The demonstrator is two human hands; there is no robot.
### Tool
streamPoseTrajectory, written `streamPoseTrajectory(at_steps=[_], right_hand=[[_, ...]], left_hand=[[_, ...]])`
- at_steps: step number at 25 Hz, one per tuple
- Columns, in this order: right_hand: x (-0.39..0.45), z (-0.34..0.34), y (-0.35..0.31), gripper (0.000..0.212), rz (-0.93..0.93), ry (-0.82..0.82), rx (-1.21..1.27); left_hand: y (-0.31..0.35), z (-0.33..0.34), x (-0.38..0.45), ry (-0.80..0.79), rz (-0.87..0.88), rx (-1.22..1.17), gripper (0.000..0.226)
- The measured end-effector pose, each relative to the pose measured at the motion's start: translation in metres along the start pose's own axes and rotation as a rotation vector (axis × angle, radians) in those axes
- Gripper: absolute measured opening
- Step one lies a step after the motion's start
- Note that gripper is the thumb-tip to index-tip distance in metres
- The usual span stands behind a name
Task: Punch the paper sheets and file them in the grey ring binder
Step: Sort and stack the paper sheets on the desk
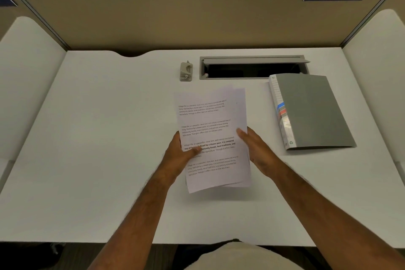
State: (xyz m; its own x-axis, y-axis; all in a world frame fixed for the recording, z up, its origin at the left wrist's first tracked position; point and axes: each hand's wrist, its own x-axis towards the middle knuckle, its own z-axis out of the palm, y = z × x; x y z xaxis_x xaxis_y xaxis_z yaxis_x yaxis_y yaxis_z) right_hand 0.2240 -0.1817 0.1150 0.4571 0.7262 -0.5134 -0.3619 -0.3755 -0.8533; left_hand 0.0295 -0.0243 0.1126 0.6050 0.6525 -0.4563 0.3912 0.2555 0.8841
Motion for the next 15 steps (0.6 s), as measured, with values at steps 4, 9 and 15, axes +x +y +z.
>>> streamPoseTrajectory(at_steps=[4,9,15], right_hand=[[-0.001,0.012,-0.008,0.042,-0.146,0.070,-0.188],[-0.001,0.015,-0.032,0.034,-0.305,0.106,-0.249],[0.003,0.020,-0.029,0.034,-0.330,0.081,-0.341]], left_hand=[[0.009,-0.003,0.000,0.074,0.045,0.069,0.055],[0.033,-0.014,0.006,0.139,0.186,0.119,0.050],[0.042,-0.011,0.010,0.065,0.185,0.116,0.035]])
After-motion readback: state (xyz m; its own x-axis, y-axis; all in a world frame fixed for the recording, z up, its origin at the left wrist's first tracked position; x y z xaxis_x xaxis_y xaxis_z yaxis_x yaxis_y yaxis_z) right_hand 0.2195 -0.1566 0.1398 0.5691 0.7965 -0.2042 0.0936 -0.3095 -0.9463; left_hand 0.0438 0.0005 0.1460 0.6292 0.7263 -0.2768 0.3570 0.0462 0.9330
